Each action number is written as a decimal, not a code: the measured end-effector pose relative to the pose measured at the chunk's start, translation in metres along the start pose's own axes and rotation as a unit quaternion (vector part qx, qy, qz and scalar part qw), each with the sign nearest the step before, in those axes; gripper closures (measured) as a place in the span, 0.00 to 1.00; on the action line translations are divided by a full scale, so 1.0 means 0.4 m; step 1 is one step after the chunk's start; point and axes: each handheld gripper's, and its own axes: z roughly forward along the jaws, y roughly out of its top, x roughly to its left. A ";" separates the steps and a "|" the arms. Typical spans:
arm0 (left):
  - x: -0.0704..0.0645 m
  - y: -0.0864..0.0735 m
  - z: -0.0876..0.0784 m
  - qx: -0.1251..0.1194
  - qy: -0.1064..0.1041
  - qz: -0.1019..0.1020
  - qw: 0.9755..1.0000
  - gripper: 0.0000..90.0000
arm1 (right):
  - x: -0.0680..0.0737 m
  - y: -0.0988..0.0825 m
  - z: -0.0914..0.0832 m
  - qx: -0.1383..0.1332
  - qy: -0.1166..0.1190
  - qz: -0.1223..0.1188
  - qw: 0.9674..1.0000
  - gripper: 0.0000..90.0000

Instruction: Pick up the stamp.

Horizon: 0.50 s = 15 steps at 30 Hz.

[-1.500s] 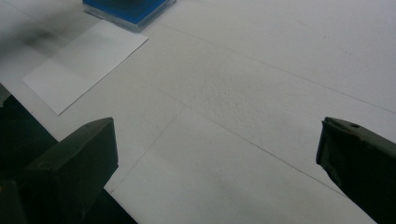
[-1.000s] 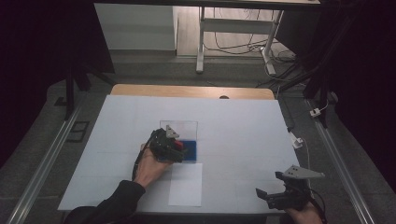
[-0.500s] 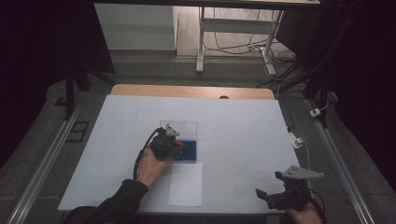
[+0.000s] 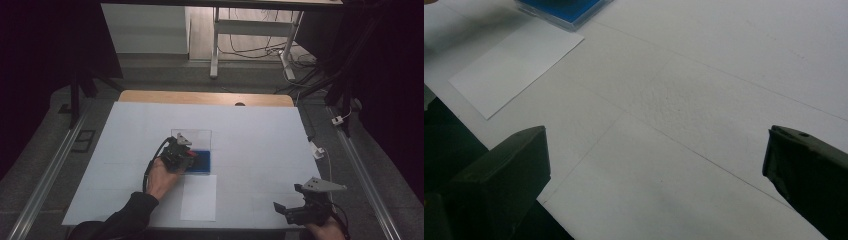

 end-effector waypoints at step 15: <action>0.023 0.008 -0.048 -0.027 -0.046 0.041 0.998 0.64 | 0.001 0.000 -0.001 0.000 -0.002 -0.002 1.000 0.00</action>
